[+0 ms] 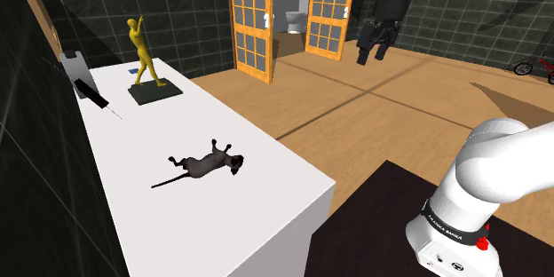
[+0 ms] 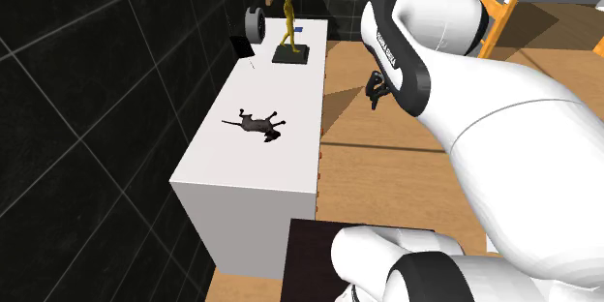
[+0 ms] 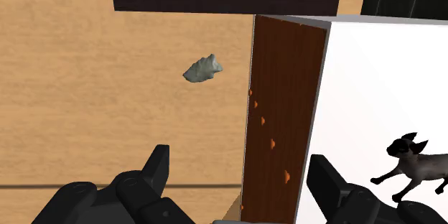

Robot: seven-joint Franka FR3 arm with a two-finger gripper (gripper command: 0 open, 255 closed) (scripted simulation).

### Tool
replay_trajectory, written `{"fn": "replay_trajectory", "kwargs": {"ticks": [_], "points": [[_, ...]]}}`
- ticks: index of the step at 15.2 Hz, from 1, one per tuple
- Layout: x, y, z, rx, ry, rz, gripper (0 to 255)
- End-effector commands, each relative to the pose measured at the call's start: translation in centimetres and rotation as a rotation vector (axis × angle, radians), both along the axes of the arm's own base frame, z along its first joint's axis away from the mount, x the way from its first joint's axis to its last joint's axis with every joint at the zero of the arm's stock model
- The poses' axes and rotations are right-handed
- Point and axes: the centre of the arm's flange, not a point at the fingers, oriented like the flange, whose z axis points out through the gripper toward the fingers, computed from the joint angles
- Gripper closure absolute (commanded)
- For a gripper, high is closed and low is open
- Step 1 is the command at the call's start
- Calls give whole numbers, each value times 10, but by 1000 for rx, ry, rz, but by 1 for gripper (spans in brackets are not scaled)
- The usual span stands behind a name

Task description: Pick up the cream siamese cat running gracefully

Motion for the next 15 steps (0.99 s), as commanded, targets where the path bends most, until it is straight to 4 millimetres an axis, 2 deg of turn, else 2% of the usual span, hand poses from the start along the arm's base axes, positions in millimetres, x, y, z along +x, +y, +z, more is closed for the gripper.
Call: {"fn": "replay_trajectory", "kwargs": {"ticks": [1, 15], "points": [[0, 0, 0, 0, 0, 0, 0], [84, 145, -78, 1, -3, -32, 0]]}}
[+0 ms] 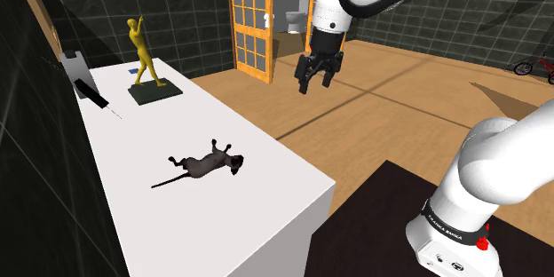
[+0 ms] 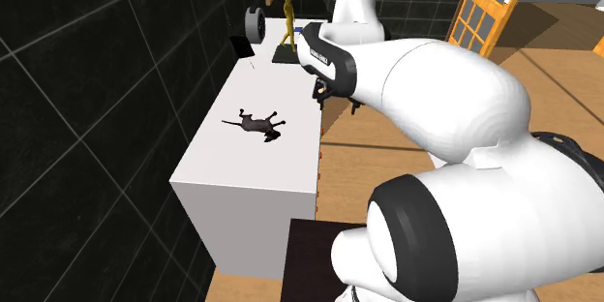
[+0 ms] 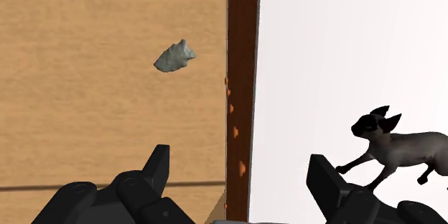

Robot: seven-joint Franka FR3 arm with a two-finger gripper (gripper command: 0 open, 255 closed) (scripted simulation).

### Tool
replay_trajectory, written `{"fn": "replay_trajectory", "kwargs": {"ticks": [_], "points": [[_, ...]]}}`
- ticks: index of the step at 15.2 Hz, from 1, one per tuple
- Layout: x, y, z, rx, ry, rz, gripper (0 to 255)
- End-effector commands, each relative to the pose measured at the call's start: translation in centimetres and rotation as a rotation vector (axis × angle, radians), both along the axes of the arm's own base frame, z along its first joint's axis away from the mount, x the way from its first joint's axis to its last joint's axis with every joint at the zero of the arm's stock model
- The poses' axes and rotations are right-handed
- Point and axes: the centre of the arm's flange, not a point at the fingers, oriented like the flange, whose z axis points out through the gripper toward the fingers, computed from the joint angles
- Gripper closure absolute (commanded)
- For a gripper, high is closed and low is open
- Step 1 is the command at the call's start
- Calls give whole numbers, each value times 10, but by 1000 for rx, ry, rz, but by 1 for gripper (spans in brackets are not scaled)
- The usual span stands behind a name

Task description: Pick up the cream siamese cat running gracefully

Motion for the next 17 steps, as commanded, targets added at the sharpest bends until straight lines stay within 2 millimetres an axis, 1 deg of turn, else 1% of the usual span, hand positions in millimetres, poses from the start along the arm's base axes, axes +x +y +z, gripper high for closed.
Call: {"fn": "replay_trajectory", "kwargs": {"ticks": [1, 17], "points": [[11, 22, -10, 1, -2, -6, 0], [113, 185, -98, 3, -6, -42, 0]]}}
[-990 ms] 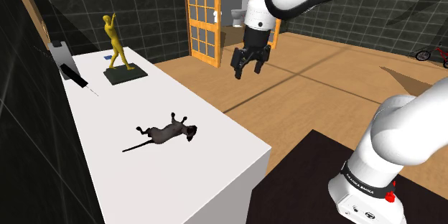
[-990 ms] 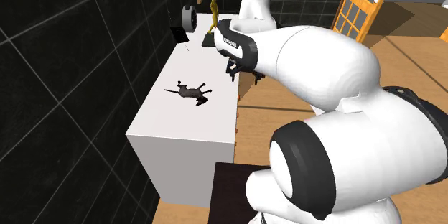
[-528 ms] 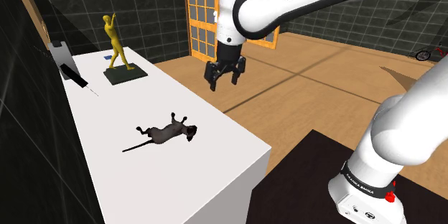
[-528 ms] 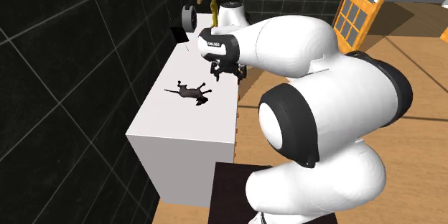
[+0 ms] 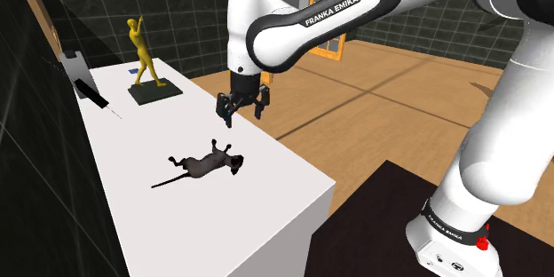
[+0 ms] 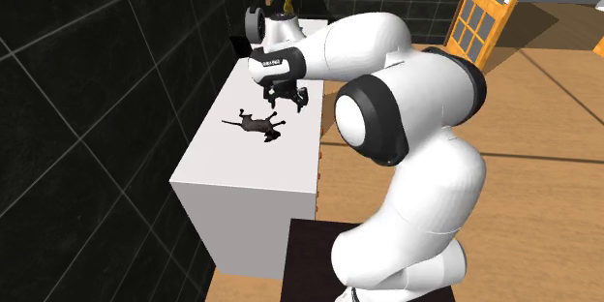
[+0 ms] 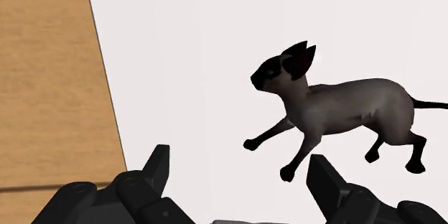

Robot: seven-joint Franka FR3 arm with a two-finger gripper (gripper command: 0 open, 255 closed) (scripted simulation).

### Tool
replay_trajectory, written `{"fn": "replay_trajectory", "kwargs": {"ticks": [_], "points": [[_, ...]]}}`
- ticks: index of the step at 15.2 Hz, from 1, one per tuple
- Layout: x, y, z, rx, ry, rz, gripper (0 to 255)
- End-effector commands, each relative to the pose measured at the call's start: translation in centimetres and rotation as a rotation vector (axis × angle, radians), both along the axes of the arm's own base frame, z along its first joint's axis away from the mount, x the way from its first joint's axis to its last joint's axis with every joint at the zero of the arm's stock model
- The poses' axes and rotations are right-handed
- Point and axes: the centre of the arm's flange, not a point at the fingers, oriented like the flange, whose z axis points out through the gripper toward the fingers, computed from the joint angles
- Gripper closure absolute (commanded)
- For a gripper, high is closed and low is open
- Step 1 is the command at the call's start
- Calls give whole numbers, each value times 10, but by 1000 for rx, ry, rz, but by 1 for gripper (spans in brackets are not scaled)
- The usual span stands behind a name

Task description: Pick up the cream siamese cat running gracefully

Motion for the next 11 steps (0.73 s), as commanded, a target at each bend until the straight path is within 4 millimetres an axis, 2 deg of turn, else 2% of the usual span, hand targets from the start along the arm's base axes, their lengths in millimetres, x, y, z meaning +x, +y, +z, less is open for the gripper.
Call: {"fn": "replay_trajectory", "kwargs": {"ticks": [1, 7, 11], "points": [[12, 22, -13, 1, -1, -6, 0], [51, 80, -45, 2, -3, -19, 0], [51, 80, -66, 2, -3, -19, 0]]}}
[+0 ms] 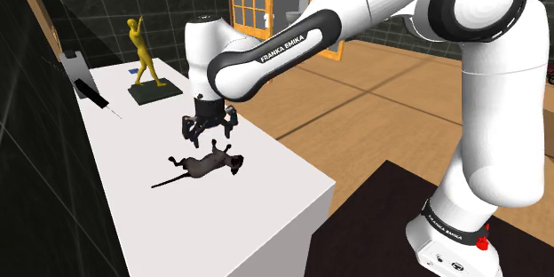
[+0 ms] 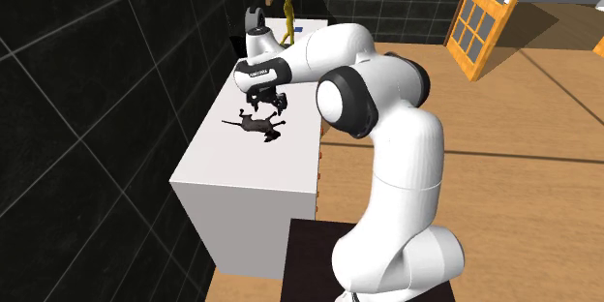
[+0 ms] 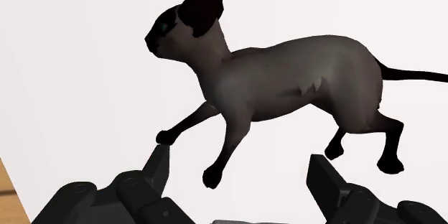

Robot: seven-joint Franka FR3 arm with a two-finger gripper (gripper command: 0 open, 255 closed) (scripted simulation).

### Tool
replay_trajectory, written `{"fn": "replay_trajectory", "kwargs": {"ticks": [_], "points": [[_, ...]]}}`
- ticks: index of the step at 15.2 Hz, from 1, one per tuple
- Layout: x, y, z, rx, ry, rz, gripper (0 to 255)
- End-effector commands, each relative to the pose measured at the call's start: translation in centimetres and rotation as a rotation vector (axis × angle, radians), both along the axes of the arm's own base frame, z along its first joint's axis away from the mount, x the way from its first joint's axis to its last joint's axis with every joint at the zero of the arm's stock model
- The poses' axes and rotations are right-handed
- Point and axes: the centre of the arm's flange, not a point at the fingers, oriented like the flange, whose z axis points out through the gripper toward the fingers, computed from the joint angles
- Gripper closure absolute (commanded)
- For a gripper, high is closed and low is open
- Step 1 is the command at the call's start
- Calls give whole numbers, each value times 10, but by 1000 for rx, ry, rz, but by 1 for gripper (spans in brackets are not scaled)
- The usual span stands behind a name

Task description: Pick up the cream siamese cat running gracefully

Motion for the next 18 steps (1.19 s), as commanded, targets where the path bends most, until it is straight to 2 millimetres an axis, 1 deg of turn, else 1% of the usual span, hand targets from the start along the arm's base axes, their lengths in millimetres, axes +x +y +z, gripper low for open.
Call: {"fn": "replay_trajectory", "kwargs": {"ticks": [1, 3, 5, 6, 15, 18], "points": [[0, 0, -11, 0, 0, 0, 0], [0, 0, -21, 0, 0, 0, 0], [0, 0, -25, 0, 0, 0, 0], [1, 0, -25, 0, 0, 0, 255], [0, 0, -25, 0, 0, 0, 255], [0, 0, -9, 0, 0, 0, 255]]}}
